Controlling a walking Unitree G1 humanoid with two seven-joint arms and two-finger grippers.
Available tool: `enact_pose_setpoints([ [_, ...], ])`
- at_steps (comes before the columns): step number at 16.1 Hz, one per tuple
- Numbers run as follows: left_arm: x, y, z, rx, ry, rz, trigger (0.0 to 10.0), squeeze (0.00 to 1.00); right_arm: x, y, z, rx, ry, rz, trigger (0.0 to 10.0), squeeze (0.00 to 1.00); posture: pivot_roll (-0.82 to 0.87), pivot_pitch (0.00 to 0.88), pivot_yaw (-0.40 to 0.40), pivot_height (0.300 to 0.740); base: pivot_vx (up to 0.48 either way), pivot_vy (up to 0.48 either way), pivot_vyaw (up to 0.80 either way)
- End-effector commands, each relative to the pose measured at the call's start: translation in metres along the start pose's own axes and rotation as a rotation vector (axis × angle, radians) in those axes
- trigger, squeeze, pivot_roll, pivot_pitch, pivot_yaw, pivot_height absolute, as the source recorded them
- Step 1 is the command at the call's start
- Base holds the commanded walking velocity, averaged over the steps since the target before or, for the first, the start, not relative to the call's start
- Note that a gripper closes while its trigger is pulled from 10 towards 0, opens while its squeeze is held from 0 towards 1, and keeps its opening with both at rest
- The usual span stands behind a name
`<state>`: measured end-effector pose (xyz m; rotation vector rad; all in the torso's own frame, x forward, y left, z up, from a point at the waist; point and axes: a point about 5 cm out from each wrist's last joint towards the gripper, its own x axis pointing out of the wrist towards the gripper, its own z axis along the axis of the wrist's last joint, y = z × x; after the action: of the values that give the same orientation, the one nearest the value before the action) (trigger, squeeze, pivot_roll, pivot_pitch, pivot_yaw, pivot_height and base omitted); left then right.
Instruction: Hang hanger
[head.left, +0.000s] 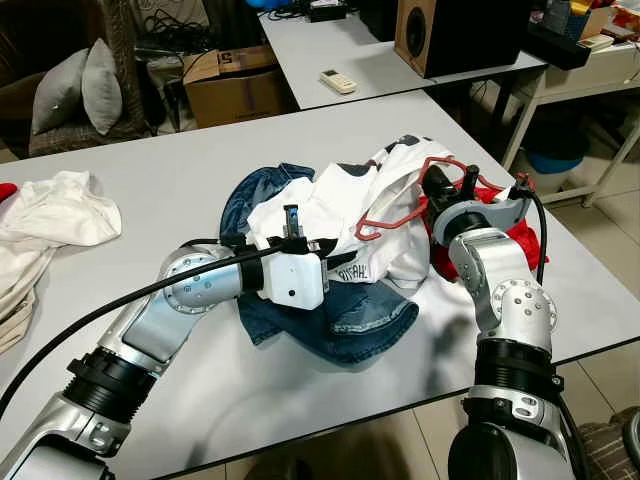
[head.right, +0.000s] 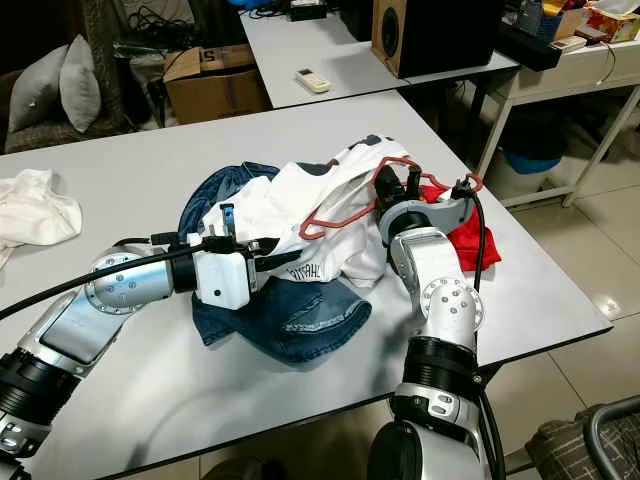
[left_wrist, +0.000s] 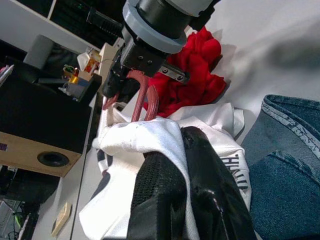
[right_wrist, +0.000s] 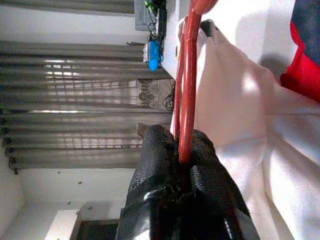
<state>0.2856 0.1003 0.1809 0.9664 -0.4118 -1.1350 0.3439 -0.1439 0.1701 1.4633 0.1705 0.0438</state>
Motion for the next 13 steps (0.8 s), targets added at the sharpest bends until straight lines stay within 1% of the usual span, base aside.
enact_pose_setpoints([
  [1,0.000,0.002,0.001,0.030,-0.003,-0.006,0.0,0.00,0.003,0.006,-0.002,0.001,-0.007,0.010,10.0,0.00,0.08,0.011,0.108,0.740,0.000,0.000,0.00],
  [3,0.000,0.002,0.001,0.042,-0.015,-0.002,0.0,0.00,0.005,0.005,-0.002,0.009,-0.018,0.007,10.0,0.00,0.08,0.011,0.107,0.740,0.000,0.000,0.00],
  [5,0.002,0.003,0.005,0.054,-0.044,0.002,0.0,0.00,0.008,0.004,-0.001,0.012,-0.032,-0.026,10.0,0.00,0.08,0.011,0.107,0.740,0.000,0.000,0.00],
  [7,0.003,-0.001,0.008,0.065,-0.062,-0.027,0.0,0.00,0.010,0.003,0.002,0.053,-0.050,-0.033,10.0,0.00,0.08,0.011,0.103,0.740,0.000,0.000,0.00],
  [8,0.003,-0.007,0.009,0.075,-0.073,-0.056,0.0,0.00,0.012,0.003,0.007,0.073,-0.064,-0.037,10.0,0.00,0.08,0.011,0.103,0.740,0.000,0.000,0.00],
  [10,0.004,-0.009,0.010,0.091,-0.082,-0.063,0.0,0.00,0.014,0.001,0.010,0.047,-0.065,-0.057,10.0,0.00,0.08,0.014,0.103,0.740,0.000,0.000,0.00],
  [12,0.005,-0.005,0.011,0.117,-0.081,-0.047,0.0,0.00,0.015,-0.002,0.010,-0.002,-0.040,-0.089,10.0,0.00,0.08,0.014,0.106,0.740,0.000,0.000,0.00],
  [13,0.005,0.003,0.004,0.149,-0.033,-0.023,0.0,0.00,0.013,-0.001,0.007,-0.043,-0.009,-0.088,10.0,0.00,0.08,0.014,0.105,0.740,0.000,0.000,0.00],
])
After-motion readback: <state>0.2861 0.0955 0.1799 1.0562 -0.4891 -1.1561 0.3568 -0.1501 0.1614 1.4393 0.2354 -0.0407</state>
